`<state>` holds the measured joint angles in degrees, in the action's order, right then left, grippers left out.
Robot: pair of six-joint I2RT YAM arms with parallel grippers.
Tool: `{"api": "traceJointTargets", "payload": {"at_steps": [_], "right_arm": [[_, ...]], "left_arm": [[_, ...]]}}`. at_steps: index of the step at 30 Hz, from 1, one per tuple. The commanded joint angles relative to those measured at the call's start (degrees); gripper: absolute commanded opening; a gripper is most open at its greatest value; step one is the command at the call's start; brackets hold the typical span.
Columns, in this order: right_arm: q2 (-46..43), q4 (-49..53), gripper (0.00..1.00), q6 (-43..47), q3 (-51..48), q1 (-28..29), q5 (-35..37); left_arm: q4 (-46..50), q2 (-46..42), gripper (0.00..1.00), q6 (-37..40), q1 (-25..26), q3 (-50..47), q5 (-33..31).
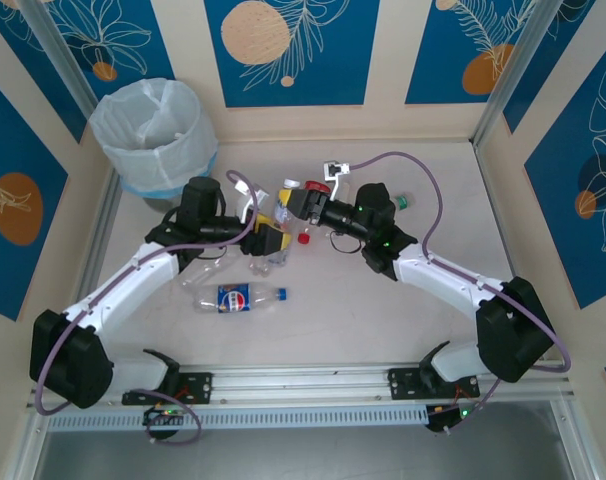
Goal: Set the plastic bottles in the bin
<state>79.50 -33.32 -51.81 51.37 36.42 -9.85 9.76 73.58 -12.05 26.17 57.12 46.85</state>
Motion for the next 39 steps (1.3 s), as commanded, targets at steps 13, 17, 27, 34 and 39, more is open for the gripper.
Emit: {"api": "traceJointTargets", "payload": {"at_steps": [13,17,27,34,39], "right_arm": [[-1.3,-2.0,0.50,1.0,-0.9,0.4,-1.5],[-3.2,2.8,0.98,2.1,-0.9,0.1,2.1],[-14.9,21.3,0.99,9.9,-4.0,-1.1,21.7],[-17.2,38.8,0.99,13.9,0.3,-1.5,26.0],[-17.5,41.1,1.00,14.1,0.7,-1.4,26.8]], "left_arm": [[-2.2,-0.3,0.43,0.3,0.5,1.8,1.9],[1.1,-1.4,0.42,1.6,0.4,2.7,-5.6],[15.5,0.3,0.40,5.7,-0.5,11.1,-29.3],[21.5,4.5,0.40,5.0,-0.8,19.2,-47.7],[23.4,7.7,0.40,9.0,-1.1,26.5,-58.8]]}}
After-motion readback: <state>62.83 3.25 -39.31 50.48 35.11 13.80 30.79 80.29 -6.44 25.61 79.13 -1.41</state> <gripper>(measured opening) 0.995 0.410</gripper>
